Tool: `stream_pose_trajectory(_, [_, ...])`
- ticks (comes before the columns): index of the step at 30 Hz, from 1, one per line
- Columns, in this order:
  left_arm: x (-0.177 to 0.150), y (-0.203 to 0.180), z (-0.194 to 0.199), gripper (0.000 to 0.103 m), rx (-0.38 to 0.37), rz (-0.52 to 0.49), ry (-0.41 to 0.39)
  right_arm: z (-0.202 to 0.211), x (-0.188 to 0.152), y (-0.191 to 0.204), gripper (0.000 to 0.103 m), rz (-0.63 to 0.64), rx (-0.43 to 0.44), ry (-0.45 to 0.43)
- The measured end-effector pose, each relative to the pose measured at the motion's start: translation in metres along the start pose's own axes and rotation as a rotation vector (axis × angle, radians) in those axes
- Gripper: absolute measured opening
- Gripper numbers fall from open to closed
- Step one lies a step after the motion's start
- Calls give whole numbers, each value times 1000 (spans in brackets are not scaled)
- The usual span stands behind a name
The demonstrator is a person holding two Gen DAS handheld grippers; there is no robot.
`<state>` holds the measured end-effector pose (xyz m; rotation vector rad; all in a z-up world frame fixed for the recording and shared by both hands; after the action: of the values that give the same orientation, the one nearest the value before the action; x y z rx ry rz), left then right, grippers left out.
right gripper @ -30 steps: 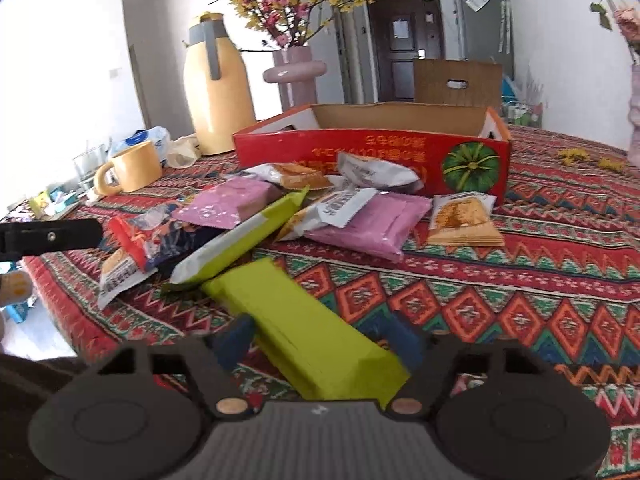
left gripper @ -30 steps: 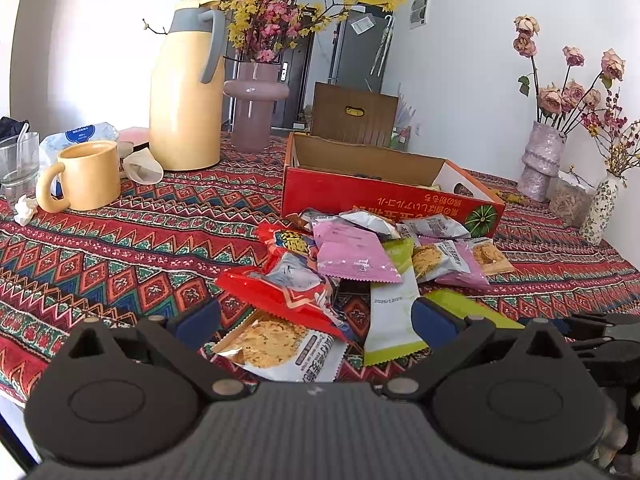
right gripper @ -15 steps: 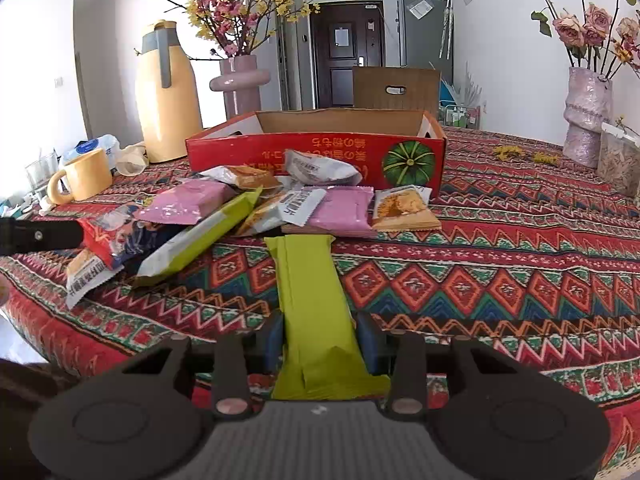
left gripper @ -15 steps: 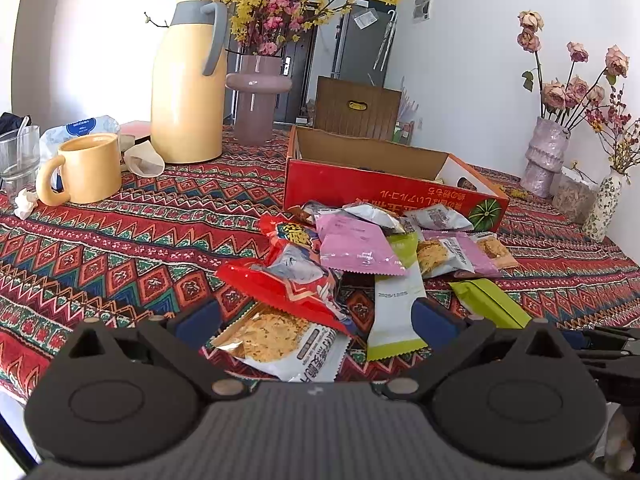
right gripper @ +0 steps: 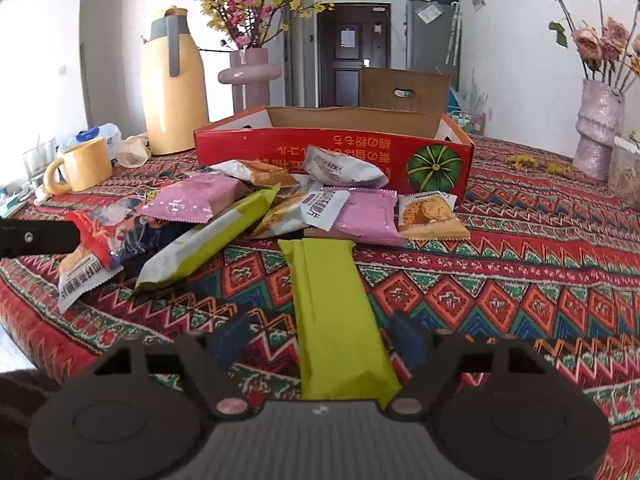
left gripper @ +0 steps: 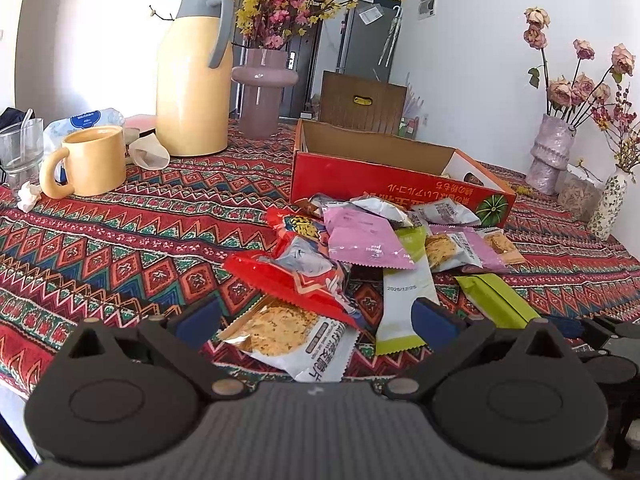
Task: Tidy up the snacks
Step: 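Grasp the white cookie pack with the left gripper while the right gripper holds the green bar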
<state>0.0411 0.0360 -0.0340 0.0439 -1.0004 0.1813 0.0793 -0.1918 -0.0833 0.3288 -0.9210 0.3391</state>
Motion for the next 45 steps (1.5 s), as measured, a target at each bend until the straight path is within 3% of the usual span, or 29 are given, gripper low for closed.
stream_pose_trajectory(3, [-2,2,-2,103,8,-1,9,0,-1,1,82,-1,2,-7])
stream_pose_trajectory(5, [-3,4,-4,103,14,-5,17,2,-1,1,68,-2,-21,-20])
stream_pose_trajectory(6, [-4,4,-6,103,19,-10,21,4,-1,0,48,-2,-18,-28])
stream_pose_trajectory(7, [-5,4,-7,103,23,-16,26,6,0,-1,35,-6,-17,-32])
stream_pose_trajectory(8, [-6,3,-9,103,27,-24,32,10,0,-2,34,-18,1,-40])
stream_pose_trajectory(14, [-13,3,-26,103,46,-74,78,29,-1,-16,33,-37,-51,-113])
stream_pose_trajectory(19, [-19,-1,-46,103,74,-118,120,26,-8,-29,33,-72,-79,-100])
stream_pose_trajectory(40, [-15,-4,-53,103,85,-137,106,18,-10,-25,41,-62,-80,-81])
stream_pose_trajectory(45, [-15,-3,-47,90,66,-133,88,14,-8,-24,45,-59,-80,-77])
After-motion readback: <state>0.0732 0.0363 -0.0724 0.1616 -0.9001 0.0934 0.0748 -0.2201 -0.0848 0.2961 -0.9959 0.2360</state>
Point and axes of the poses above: each gripper's, at about its wrist camera, not at the fingertips, and z roughly against the way its jaws point, y to its left, x to its top, the point moved 4 cm from there along -z, roughly the way its jaws point, and after that the axes turned 9 degrees about x, right-handed, at the moved point
